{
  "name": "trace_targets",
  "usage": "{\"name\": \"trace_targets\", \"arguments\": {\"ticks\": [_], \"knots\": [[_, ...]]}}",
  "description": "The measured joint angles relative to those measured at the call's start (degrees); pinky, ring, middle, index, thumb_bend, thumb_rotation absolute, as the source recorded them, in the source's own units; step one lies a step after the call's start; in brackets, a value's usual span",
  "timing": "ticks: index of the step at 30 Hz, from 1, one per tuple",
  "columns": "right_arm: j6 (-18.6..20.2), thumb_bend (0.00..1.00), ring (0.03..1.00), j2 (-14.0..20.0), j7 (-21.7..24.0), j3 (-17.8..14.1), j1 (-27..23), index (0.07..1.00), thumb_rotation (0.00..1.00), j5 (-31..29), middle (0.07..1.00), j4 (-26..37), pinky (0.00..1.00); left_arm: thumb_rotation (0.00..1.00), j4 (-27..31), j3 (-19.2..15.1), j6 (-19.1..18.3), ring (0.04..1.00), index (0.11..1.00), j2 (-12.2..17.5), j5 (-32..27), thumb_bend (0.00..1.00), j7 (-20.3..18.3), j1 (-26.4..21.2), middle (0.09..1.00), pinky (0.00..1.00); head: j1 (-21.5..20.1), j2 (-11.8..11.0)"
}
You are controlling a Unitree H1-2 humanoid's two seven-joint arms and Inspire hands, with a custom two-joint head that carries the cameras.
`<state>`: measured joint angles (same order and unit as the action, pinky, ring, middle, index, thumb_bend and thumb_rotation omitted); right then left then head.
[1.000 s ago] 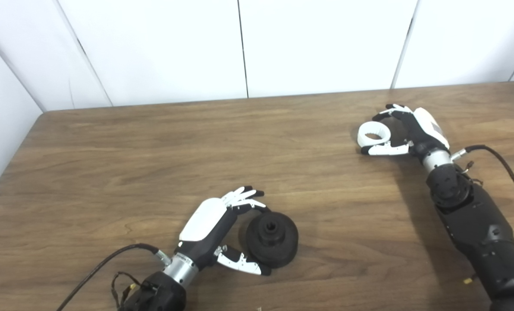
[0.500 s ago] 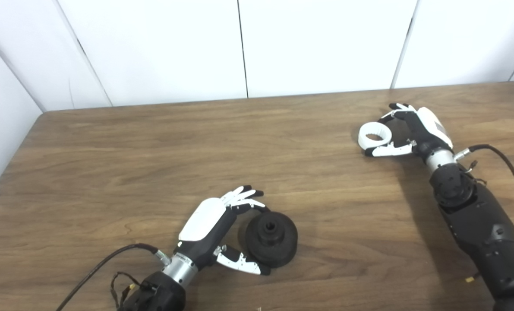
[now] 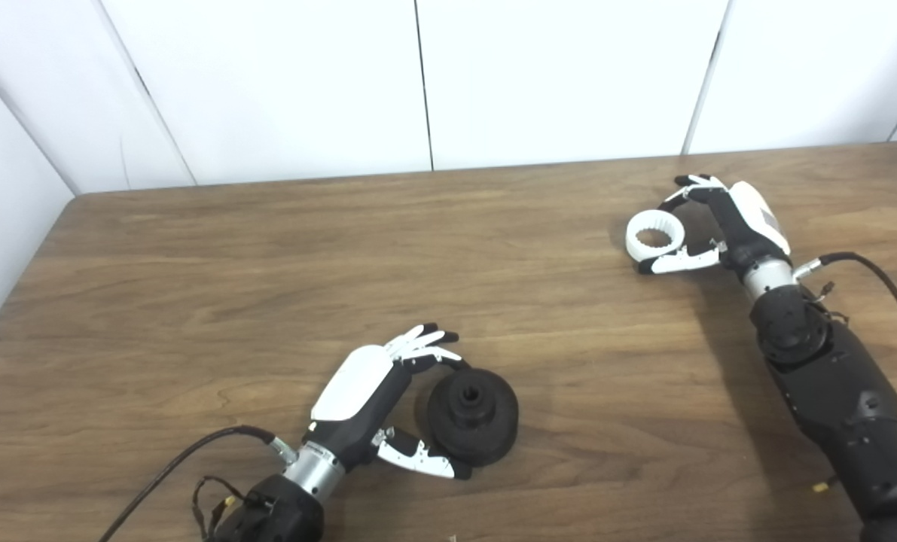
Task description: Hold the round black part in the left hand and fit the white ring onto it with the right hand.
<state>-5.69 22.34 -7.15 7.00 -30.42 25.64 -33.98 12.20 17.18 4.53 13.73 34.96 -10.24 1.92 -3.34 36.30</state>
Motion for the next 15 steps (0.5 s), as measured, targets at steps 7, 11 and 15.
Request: {"name": "trace_targets", "arguments": {"ticks": [7, 11, 15], "knots": [[0.8, 0.53, 0.963, 0.0, 1.3, -0.5, 1.2, 0.487, 0.15, -1.5, 0.876, 3.5, 0.93, 0.21, 0.0, -0.1, -0.1, 0.962, 0.615, -0.2, 0.1, 0.83, 0.0, 0.0, 0.898, 0.93, 0.2, 0.1], [3.4, 0.53, 0.964, 0.0, 4.0, -1.4, 3.0, 0.487, 0.15, -3.1, 0.878, 9.5, 0.95, 0.22, 0.0, -0.1, -0.5, 0.965, 0.621, -0.3, 0.1, 0.82, -0.1, 0.0, 0.901, 0.94, 0.3, 0.1], [5.9, 0.53, 0.965, 0.0, 6.7, -1.9, 5.2, 0.487, 0.15, -4.6, 0.874, 16.6, 0.97, 0.21, 0.0, -0.2, -1.2, 0.965, 0.622, -0.3, 0.0, 0.82, -0.1, -0.1, 0.899, 0.91, 0.4, 0.3]]}}
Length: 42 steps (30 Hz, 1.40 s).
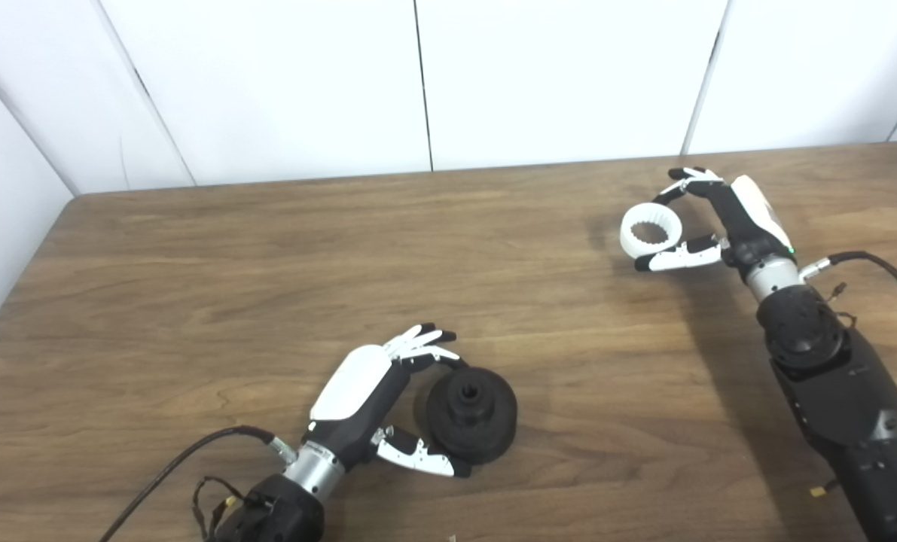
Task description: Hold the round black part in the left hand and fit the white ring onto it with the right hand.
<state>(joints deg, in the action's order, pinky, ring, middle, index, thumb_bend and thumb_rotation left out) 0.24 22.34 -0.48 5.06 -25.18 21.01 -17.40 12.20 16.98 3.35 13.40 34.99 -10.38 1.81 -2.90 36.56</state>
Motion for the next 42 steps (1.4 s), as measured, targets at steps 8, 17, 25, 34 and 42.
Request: {"name": "trace_targets", "arguments": {"ticks": [8, 17, 25, 34, 42], "knots": [[6.6, 0.52, 0.965, 0.1, 6.6, -0.1, 4.4, 0.487, 0.15, -1.9, 0.863, 13.5, 0.99, 0.23, -0.3, 0.0, -0.4, 0.965, 0.619, -0.2, 0.2, 0.81, 0.2, -0.4, 0.9, 0.93, 0.7, 0.3], [14.8, 0.52, 0.972, 0.3, 15.0, 2.4, 8.8, 0.487, 0.15, -2.5, 0.87, 31.0, 0.98, 0.22, -0.6, 0.1, -0.5, 0.967, 0.618, -0.7, 0.5, 0.81, 0.3, -0.6, 0.902, 0.94, 1.0, 0.5], [19.5, 0.53, 0.975, 0.1, 20.2, 5.5, 10.6, 0.487, 0.15, -2.5, 0.87, 39.9, 0.94, 0.22, -0.6, 0.1, -1.0, 0.967, 0.614, -1.1, 0.6, 0.81, 0.2, -0.7, 0.902, 0.95, 1.4, 1.0], [21.2, 0.52, 0.973, 0.0, 24.7, 10.4, 11.5, 0.488, 0.15, -2.0, 0.865, 45.3, 0.91, 0.22, -0.7, 0.1, -1.2, 0.967, 0.615, -1.4, 0.6, 0.81, 0.3, -0.7, 0.901, 0.94, 1.2, 0.9], [21.2, 0.53, 0.977, -2.4, 25.1, 13.2, 12.3, 0.487, 0.15, -1.2, 0.863, 45.5, 0.93, 0.22, -1.1, 0.3, -1.2, 0.964, 0.616, -1.6, 0.9, 0.82, 0.5, -1.0, 0.898, 0.94, 1.6, 0.8]]}}
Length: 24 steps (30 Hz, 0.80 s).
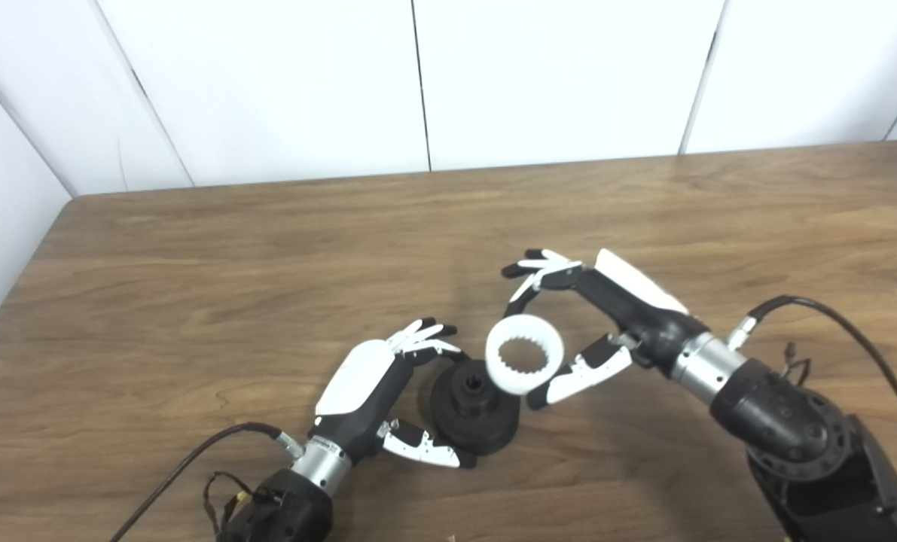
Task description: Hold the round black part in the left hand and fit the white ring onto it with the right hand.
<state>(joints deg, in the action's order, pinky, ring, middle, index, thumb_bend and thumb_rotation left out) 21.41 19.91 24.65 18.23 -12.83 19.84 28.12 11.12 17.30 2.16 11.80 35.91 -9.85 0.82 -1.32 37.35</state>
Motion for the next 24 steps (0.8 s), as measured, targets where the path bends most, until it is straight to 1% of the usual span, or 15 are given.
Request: {"name": "trace_targets", "arguments": {"ticks": [7, 12, 24], "knots": [[0.0, 0.52, 0.986, -0.8, 0.1, 1.4, 0.0, 0.487, 0.15, 0.7, 0.861, 0.0, 0.97, 0.22, 0.0, 0.0, -0.1, 0.965, 0.618, 0.0, 0.1, 0.81, 0.0, -0.1, 0.899, 0.93, -0.1, 0.2], [-0.1, 0.52, 0.995, -1.0, 0.2, 1.8, 0.0, 0.488, 0.16, 0.7, 0.864, 0.0, 1.0, 0.22, 0.0, 0.0, -0.2, 0.967, 0.624, -0.1, 0.0, 0.81, -0.1, -0.1, 0.901, 0.93, 0.1, 0.4], [-0.6, 0.52, 1.0, -1.0, 0.4, 2.6, -0.2, 0.488, 0.16, 0.6, 0.872, -1.2, 1.0, 0.22, 0.2, 0.2, -1.3, 0.964, 0.62, -0.4, 0.1, 0.81, -0.1, -0.1, 0.899, 0.95, 0.6, 0.8]]}}
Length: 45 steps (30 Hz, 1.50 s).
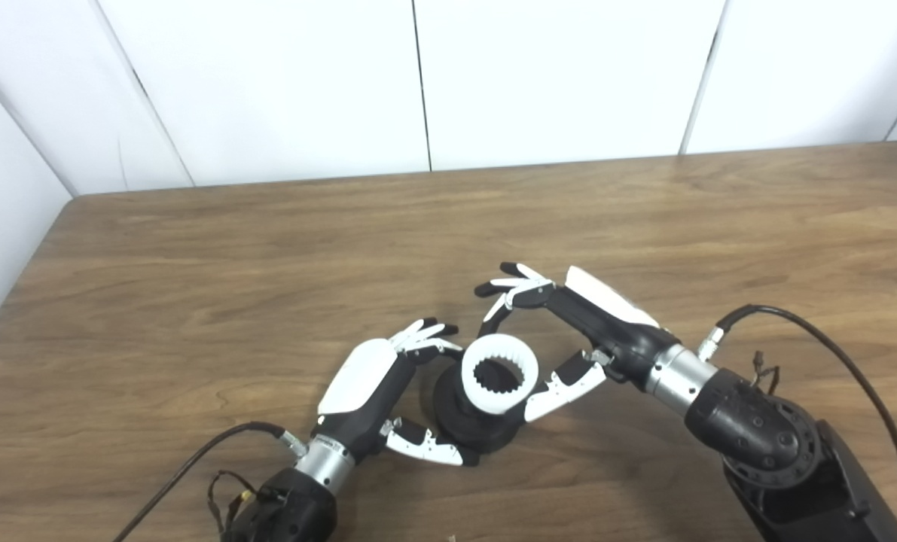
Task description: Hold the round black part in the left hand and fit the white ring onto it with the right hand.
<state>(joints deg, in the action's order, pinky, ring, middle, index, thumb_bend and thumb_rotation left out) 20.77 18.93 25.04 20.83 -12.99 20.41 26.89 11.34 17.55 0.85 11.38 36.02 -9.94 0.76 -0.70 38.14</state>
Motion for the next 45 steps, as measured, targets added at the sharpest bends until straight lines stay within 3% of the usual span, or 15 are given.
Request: {"name": "trace_targets", "arguments": {"ticks": [22, 45], "knots": [[-3.8, 0.52, 0.999, 0.0, 0.2, 0.6, 0.0, 0.489, 0.16, 0.3, 0.871, -3.7, 1.0, 0.22, 0.5, 0.4, -1.0, 0.961, 0.615, -0.5, 0.6, 0.82, -0.2, 0.0, 0.889, 0.92, 0.4, 0.6], [-5.0, 0.52, 1.0, 0.0, 0.2, 0.5, -0.7, 0.49, 0.16, 0.5, 0.874, -5.1, 1.0, 0.2, 0.6, 0.9, -2.2, 0.967, 0.615, -1.8, 1.3, 0.82, 0.2, 0.0, 0.893, 0.94, 0.9, 1.5]]}}
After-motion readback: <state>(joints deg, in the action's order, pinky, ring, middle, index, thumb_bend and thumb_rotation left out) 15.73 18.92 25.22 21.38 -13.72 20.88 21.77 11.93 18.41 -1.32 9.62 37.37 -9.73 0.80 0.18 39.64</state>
